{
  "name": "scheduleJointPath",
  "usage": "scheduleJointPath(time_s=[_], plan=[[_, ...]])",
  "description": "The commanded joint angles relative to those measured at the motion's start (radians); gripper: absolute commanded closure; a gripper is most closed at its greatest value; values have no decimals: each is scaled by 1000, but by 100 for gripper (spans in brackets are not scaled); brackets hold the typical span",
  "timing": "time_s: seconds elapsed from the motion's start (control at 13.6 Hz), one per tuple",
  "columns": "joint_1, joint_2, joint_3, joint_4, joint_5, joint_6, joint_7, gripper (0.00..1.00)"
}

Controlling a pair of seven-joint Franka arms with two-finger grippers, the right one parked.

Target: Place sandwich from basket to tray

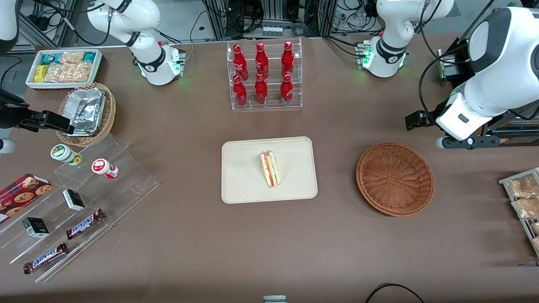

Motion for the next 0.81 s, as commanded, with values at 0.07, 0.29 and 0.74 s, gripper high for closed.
scheduleJointPath(time_s=[0.07, 0.29, 0.74], plan=[[68, -68, -32, -8, -3, -82, 82, 0], [77, -65, -26, 49, -1, -128, 90, 0], [113, -65, -25, 93, 33, -174, 164, 0]])
